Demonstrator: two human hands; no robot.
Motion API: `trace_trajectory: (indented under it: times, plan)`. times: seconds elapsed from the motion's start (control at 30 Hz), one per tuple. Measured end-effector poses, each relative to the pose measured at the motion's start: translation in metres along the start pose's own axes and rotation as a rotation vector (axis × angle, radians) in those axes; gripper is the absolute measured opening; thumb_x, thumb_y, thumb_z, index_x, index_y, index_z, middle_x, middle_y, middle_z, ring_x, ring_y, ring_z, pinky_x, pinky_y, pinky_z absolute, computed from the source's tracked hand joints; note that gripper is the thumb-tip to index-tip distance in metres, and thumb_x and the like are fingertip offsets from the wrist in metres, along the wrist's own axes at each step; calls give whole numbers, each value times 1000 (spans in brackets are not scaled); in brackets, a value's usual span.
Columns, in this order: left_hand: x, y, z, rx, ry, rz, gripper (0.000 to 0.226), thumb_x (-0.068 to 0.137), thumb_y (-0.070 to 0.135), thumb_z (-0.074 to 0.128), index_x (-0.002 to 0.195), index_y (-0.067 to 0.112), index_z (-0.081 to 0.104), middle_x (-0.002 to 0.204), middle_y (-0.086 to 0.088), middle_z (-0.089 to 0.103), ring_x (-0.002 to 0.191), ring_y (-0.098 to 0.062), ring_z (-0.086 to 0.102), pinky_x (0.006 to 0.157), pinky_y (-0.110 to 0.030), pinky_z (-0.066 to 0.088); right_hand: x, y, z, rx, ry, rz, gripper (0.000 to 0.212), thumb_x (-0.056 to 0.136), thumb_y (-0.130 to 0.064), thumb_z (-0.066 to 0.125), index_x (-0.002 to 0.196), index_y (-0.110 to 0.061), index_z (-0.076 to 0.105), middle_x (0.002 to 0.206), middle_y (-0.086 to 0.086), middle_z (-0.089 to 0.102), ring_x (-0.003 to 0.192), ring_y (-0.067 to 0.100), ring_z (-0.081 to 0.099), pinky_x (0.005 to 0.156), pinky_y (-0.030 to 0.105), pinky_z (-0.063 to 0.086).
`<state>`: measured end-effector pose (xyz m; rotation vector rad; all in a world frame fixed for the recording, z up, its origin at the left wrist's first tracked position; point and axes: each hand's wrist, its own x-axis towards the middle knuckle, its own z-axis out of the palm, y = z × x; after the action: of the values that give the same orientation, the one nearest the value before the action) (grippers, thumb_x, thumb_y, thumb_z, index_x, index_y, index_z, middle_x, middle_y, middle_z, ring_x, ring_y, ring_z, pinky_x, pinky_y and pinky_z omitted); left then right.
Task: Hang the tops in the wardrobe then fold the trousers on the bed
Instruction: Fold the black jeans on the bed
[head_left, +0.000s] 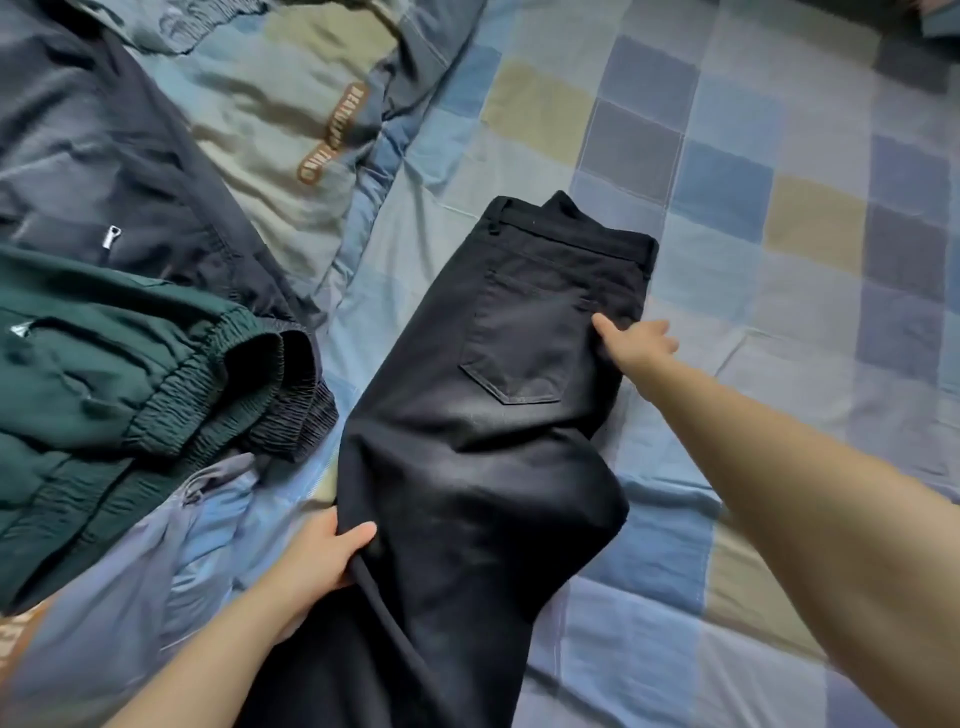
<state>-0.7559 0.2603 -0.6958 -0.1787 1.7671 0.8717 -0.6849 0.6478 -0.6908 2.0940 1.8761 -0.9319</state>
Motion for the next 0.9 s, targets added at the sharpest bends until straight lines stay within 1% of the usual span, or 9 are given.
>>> trace_trajectory:
  times: [0.1, 0.17, 0.3, 0.4, 0.53, 0.63, 0.73, 0.83, 0.9]
  plan:
    - [-5, -2, -2, 47, -26, 35, 18, 101, 22, 50, 111, 29, 63, 98, 9, 76, 90, -12, 72, 70, -33, 57, 7, 16, 8, 57, -165, -24, 86, 87, -62, 50, 141, 2, 33, 143, 18, 41, 127, 40, 42, 103, 46, 40]
    - [-7, 2, -1, 150, -20, 116, 22, 101, 22, 50, 113, 37, 60, 97, 17, 74, 87, -1, 69, 68, -23, 54, 9, 15, 10, 214, -62, -130, 58, 94, -41, 51, 131, 3, 48, 133, 18, 53, 120, 37, 51, 99, 40, 44]
    - [-13, 22, 10, 183, -83, 376, 49, 98, 9, 52, 131, 45, 46, 124, 41, 55, 119, 20, 45, 93, -2, 38, 22, -20, -31, 357, 171, -418, 33, 98, -22, 45, 120, -2, 58, 122, 18, 61, 114, 31, 56, 93, 34, 41]
    - [0, 36, 25, 204, -91, 425, 48, 98, 1, 50, 131, 36, 52, 128, 26, 60, 122, 9, 50, 101, -11, 39, 50, -32, -62, 236, 138, -432, 35, 99, -27, 43, 127, -8, 54, 127, 14, 58, 117, 32, 53, 96, 35, 41]
    - [21, 54, 39, 215, -48, 298, 49, 86, -15, 47, 118, 19, 61, 111, 5, 70, 107, -10, 65, 84, -15, 48, 75, -13, -63, -123, -21, -124, 59, 97, -32, 50, 139, 6, 34, 140, 25, 41, 124, 40, 45, 90, 38, 42]
    - [39, 78, 44, -10, -6, 200, 34, 86, -3, 58, 114, 15, 64, 99, -6, 76, 93, -22, 72, 79, -31, 55, 62, -3, -51, -20, -18, -139, 73, 94, -42, 53, 144, 1, 22, 147, 24, 28, 130, 43, 38, 104, 44, 38]
    - [60, 115, 56, -61, -1, 219, 20, 90, 18, 64, 110, 15, 68, 100, -6, 76, 96, -26, 71, 91, -42, 54, 30, 23, -35, 210, 70, -44, 73, 91, -43, 56, 140, 1, 23, 147, 22, 28, 131, 43, 36, 108, 45, 32]
    - [80, 148, 74, -43, 61, 280, 26, 95, 23, 59, 119, 12, 64, 112, -6, 71, 102, -24, 68, 97, -44, 52, -6, 69, -10, 314, -10, 128, 74, 91, -48, 56, 136, 5, 29, 143, 26, 36, 128, 42, 40, 105, 44, 34]
    - [93, 163, 86, -4, 93, 333, 21, 97, 17, 55, 116, 12, 64, 113, -3, 70, 99, -20, 67, 91, -37, 54, -21, 94, 6, 279, -121, 88, 69, 90, -51, 54, 128, 4, 39, 133, 24, 48, 122, 39, 48, 99, 40, 40]
